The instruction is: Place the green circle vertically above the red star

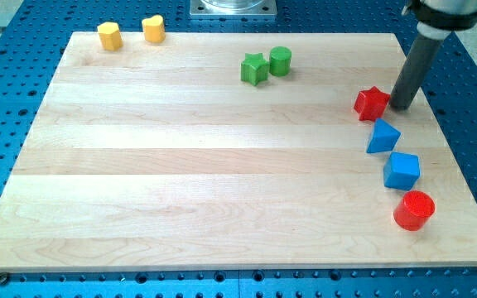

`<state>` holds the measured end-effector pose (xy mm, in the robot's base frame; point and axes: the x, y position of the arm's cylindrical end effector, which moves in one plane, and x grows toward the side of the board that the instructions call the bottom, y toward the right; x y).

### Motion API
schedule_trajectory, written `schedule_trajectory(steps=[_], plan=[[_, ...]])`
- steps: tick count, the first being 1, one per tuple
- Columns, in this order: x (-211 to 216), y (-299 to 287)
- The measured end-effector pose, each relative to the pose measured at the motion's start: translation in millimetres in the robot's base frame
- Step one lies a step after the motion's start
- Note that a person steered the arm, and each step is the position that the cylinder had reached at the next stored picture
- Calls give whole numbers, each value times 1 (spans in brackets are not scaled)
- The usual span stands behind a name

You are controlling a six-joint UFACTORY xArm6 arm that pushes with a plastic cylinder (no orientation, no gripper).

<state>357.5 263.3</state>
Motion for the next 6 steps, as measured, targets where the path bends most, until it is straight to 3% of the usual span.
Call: schedule_trajectory(steps=[2,3,4,5,6], plan=[[-80,-17],[-50,-81],[-125,-112],[-132,-202],[-84,-256]])
